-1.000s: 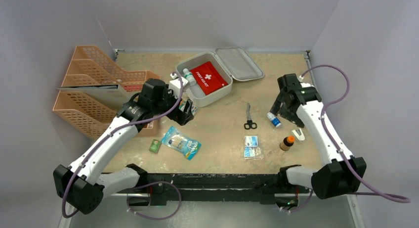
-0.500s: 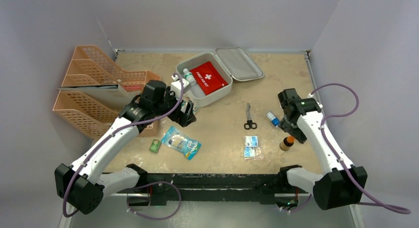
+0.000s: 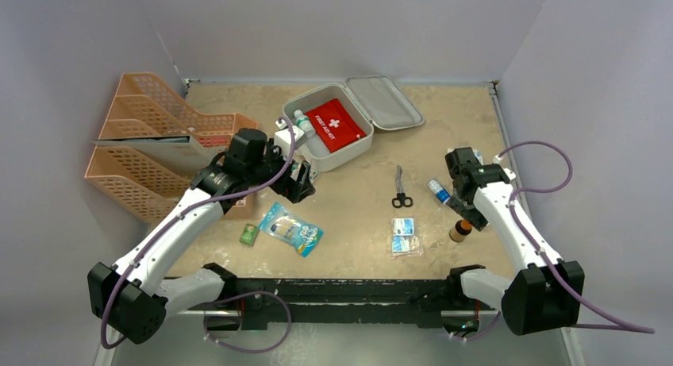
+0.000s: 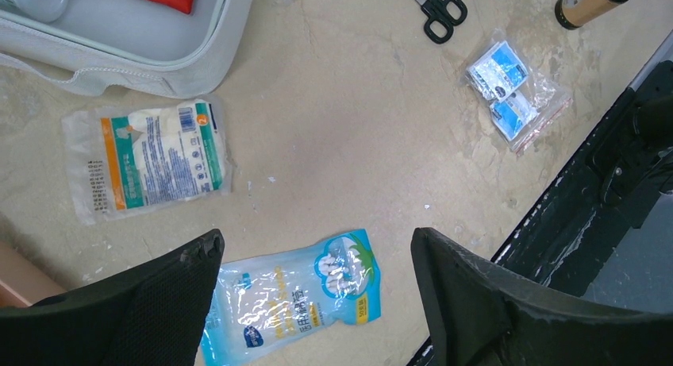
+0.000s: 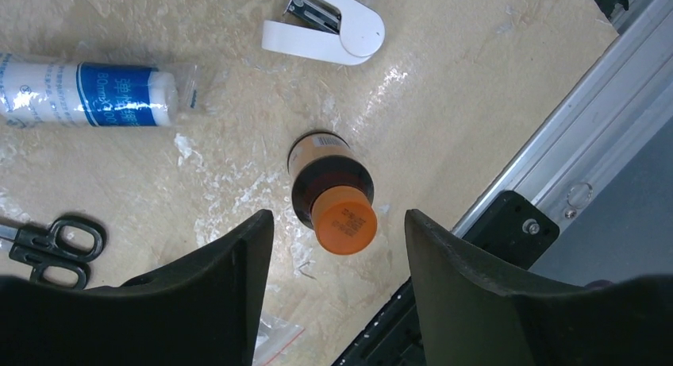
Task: Organize the medicine kit
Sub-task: Pick up the pill bottle at the center of the board.
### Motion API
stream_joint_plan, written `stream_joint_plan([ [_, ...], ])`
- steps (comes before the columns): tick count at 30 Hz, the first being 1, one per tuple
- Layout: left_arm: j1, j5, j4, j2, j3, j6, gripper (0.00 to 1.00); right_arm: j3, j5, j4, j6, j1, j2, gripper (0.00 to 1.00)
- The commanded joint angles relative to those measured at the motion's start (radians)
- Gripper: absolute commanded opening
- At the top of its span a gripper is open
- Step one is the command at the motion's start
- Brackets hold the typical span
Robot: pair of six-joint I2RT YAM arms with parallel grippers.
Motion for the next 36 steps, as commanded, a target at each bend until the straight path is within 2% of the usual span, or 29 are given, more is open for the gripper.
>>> stream_joint_plan([
  [1,0.003,-0.006,0.025,-0.020,-0.001,0.014,0.85,-0.033,0.043,0.054,0.015,-0.011,-0.019,0.63],
  [8,0.003,-0.019,0.020,-0.026,-0.001,0.020,0.85,-0.056,0.003,0.076,0.018,-0.015,0.021,0.61],
  [10,0.002,-0.027,0.018,-0.028,-0.002,0.023,0.84,-0.067,0.002,0.084,0.015,-0.017,0.022,0.58],
  [15,0.002,-0.035,0.017,-0.032,-0.003,0.026,0.83,-0.064,0.011,0.088,0.001,-0.018,0.013,0.42],
  [19,0.002,-0.040,0.015,-0.035,-0.002,0.028,0.82,-0.050,0.036,0.069,-0.017,-0.018,-0.007,0.21],
  [26,0.002,-0.053,0.013,-0.044,-0.001,0.031,0.81,0.040,0.057,0.038,-0.152,-0.017,-0.078,0.00],
  [32,0.002,-0.074,0.017,-0.048,-0.002,0.018,0.78,0.156,-0.009,0.076,-0.331,-0.017,-0.139,0.00],
  [36,0.002,-0.050,0.040,-0.058,-0.005,0.013,0.77,0.193,-0.240,0.205,-0.543,-0.017,-0.170,0.00],
])
